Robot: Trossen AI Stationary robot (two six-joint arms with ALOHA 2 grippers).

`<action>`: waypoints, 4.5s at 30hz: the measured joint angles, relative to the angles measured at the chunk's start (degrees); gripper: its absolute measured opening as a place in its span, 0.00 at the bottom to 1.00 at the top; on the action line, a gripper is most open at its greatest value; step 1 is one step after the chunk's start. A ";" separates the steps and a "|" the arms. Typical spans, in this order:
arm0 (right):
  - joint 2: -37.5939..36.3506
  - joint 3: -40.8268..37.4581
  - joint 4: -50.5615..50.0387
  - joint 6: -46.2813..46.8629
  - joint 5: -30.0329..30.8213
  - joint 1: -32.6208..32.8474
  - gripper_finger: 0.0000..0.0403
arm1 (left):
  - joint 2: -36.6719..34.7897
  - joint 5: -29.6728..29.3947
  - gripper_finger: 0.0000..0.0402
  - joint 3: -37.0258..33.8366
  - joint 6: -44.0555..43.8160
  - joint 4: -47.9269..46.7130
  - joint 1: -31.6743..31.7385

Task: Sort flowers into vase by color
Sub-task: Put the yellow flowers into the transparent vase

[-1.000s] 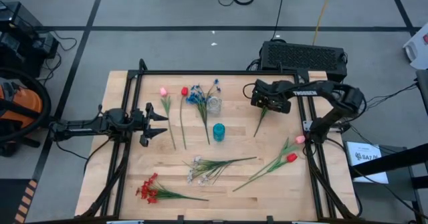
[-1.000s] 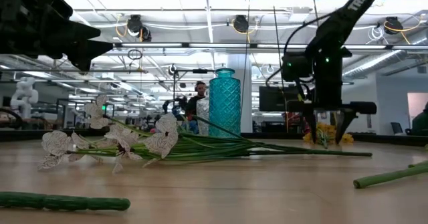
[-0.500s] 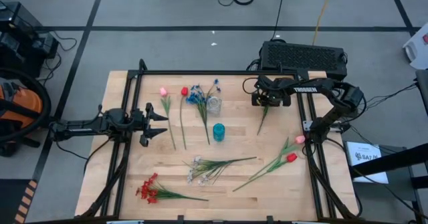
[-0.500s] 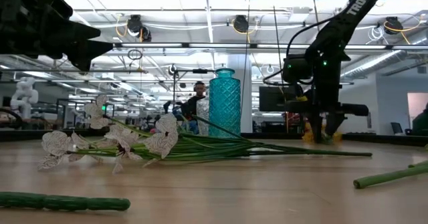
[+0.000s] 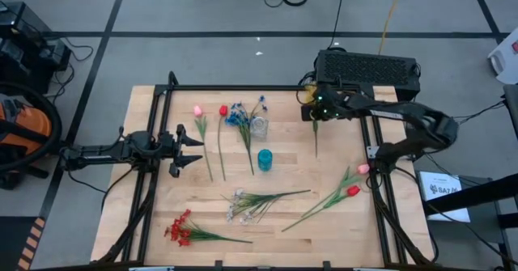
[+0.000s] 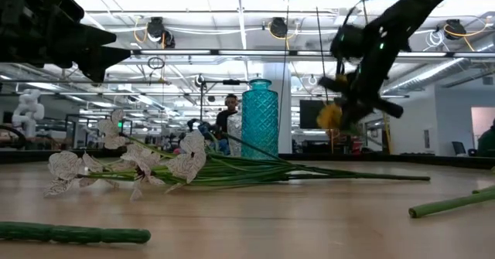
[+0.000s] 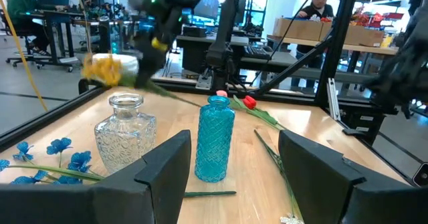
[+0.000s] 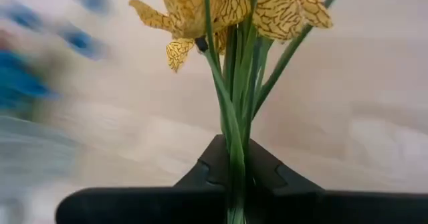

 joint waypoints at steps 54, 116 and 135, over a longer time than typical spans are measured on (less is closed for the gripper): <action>18.69 0.22 79.77 -41.33 -4.82 16.97 0.01 | 0.01 0.00 0.58 -0.01 0.00 0.00 0.00; 13.26 8.98 45.51 -46.89 -3.18 17.76 0.40 | 0.01 0.00 0.58 0.01 0.00 0.00 0.00; 12.45 31.89 7.62 -46.21 0.01 17.60 0.40 | 0.01 0.00 0.58 0.00 0.00 0.00 0.00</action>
